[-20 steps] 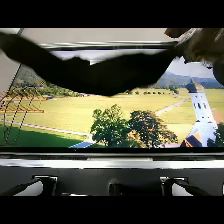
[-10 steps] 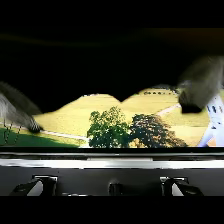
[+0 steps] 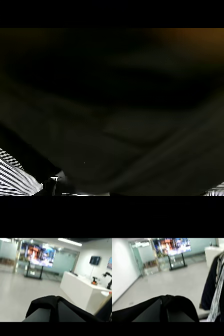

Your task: Fold the clothes and pants, and hang the long-sleeved shirts on hangers.

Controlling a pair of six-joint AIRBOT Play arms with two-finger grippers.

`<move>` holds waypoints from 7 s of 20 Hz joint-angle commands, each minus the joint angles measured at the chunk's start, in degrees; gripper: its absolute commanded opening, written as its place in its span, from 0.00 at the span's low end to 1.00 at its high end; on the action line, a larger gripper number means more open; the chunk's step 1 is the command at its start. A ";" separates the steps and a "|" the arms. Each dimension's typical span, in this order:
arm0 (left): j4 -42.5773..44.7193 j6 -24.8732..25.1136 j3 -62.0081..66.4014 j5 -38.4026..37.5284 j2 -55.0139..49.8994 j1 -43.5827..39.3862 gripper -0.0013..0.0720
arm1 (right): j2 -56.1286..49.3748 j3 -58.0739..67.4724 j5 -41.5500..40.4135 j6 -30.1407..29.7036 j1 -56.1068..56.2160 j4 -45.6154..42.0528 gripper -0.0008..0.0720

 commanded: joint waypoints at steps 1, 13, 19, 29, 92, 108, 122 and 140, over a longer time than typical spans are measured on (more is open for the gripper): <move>-1.99 3.13 -6.45 -0.31 -7.63 -2.97 0.05 | -9.62 -5.05 0.66 0.61 0.22 3.74 0.06; -2.05 2.19 -10.03 8.76 -53.37 -15.80 0.05 | -53.88 -12.15 -3.32 -1.49 5.27 15.43 0.06; -2.08 -5.95 -9.09 -5.75 -55.69 -15.08 0.92 | -55.39 -12.11 9.03 -2.19 5.60 14.95 0.54; 1.51 -5.88 -22.23 -21.46 -30.93 -2.86 0.99 | -28.48 -24.09 27.08 -9.70 -18.23 17.97 0.88; -14.97 -13.86 -74.25 -9.31 3.28 -29.38 0.05 | 13.73 -89.44 19.08 29.77 15.91 14.97 0.06; -14.93 -11.80 -46.86 -3.98 -38.23 -29.38 0.12 | -16.00 -76.87 -2.69 33.68 15.91 6.25 0.10; 15.82 -8.76 -42.75 -12.83 -18.95 -24.06 0.75 | 0.44 -67.04 16.15 13.44 30.88 -10.64 0.78; 17.31 -8.81 -51.30 -9.64 -14.10 -27.30 0.75 | -11.23 -78.09 1.03 27.06 50.73 -25.00 0.76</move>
